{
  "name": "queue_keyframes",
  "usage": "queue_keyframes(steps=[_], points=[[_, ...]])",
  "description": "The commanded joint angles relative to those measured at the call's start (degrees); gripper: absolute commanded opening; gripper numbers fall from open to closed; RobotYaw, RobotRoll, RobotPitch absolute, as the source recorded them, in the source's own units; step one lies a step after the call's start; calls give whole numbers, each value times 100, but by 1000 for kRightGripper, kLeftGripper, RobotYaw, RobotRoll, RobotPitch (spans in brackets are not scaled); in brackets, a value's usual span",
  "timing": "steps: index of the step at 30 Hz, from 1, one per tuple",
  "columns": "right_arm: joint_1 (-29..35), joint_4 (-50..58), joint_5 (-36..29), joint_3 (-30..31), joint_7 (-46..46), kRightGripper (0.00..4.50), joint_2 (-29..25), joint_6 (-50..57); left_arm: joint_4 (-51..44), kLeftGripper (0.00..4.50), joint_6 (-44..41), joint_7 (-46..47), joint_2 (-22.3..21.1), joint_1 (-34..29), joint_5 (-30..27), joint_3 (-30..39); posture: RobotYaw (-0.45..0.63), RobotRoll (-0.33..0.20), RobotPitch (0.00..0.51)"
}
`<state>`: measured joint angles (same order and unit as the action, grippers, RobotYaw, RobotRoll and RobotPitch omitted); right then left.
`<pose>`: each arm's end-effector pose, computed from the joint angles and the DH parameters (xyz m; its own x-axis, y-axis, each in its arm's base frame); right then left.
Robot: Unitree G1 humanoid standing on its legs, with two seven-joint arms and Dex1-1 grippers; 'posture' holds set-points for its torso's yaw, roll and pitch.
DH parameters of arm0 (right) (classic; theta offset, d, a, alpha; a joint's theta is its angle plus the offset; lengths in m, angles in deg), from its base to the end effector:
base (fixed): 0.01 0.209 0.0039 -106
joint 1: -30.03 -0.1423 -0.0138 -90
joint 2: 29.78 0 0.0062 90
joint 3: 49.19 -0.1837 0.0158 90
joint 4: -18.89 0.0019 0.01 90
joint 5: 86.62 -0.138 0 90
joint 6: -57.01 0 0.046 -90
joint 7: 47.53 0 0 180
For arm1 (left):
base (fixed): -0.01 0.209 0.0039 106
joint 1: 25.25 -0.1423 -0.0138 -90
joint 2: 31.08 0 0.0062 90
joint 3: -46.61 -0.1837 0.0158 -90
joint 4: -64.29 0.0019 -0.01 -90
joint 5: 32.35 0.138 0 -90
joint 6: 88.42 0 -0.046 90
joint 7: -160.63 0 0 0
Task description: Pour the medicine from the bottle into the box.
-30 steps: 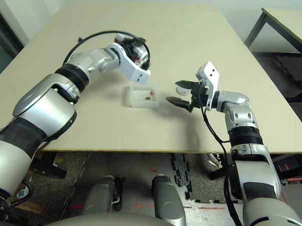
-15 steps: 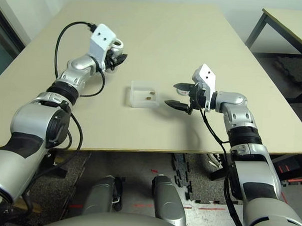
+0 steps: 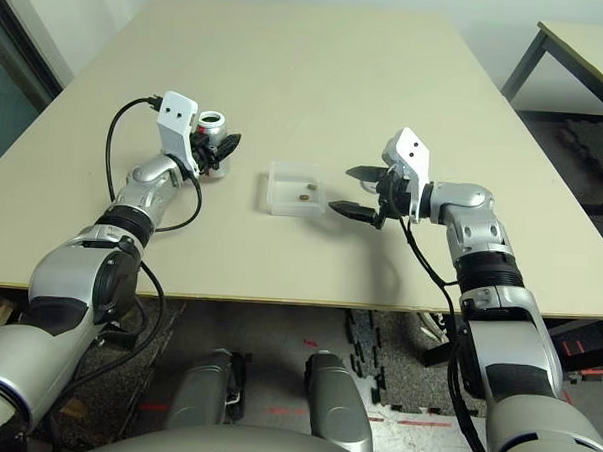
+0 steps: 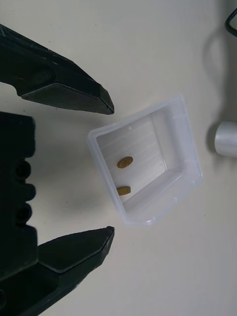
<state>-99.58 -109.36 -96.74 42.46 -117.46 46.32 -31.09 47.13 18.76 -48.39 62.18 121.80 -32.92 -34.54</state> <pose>0.3200 -0.2498 0.1333 0.4602 0.8458 -0.2700 -0.8878 0.4395 -0.1363 0.3541 0.1749 0.1120 0.8925 -0.4501 -0.0290 0.4504 0.8862 0.1085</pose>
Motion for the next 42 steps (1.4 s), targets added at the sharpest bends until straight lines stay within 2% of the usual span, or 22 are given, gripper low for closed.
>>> queue_keyframes(steps=[1, 20, 25, 35, 42], points=[[39, 121, 15, 34, -21, 4500, -63, 38, 45, 2614, 187, 74, 41, -145, 129, -123, -185, 0, 92], [8, 140, 36, 51, 46, 4500, -57, 44, 100, 2614, 147, 376, 53, -411, 94, -98, -186, 0, 98], [-6, 130, 41, 59, 69, 4500, -32, 35, 79, 4374, 142, 386, 64, -497, 65, -83, -184, 0, 102], [-43, 69, 59, 85, 103, 4500, 27, 0, -30, 4447, 161, 313, 82, -640, -46, -11, -177, 0, 107], [-90, -32, 74, 84, 132, 4500, 69, -49, -251, 4447, 282, 12, 51, -1041, -212, 24, -175, 0, 108]])
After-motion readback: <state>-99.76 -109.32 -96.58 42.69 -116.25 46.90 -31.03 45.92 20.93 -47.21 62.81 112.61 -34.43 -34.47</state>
